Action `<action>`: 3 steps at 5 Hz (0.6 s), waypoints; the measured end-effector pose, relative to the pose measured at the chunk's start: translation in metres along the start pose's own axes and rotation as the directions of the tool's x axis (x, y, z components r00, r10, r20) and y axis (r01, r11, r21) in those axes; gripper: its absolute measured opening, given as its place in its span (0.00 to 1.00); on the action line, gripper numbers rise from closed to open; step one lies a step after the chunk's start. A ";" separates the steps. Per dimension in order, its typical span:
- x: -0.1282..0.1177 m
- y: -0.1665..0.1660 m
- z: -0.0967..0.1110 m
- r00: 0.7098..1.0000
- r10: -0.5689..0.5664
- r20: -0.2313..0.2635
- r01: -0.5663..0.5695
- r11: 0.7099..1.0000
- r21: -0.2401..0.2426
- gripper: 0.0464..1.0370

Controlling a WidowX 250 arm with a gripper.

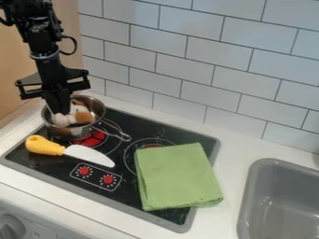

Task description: Put the white object inside the pot on the left burner

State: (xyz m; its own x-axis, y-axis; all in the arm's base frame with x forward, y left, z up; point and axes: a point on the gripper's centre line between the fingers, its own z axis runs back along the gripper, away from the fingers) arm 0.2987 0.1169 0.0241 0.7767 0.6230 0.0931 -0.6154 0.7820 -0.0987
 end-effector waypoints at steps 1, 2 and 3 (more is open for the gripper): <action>-0.002 0.000 0.000 1.000 -0.004 -0.011 0.004 1.000 0.000 0.36; -0.004 -0.001 0.000 1.000 -0.018 -0.023 0.018 1.000 -0.006 0.63; -0.005 -0.007 0.002 0.999 -0.038 -0.020 0.037 0.999 -0.019 0.91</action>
State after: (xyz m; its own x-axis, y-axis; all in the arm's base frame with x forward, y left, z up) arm 0.2987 0.1084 0.0267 0.8018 0.5925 0.0772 -0.5834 0.8042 -0.1136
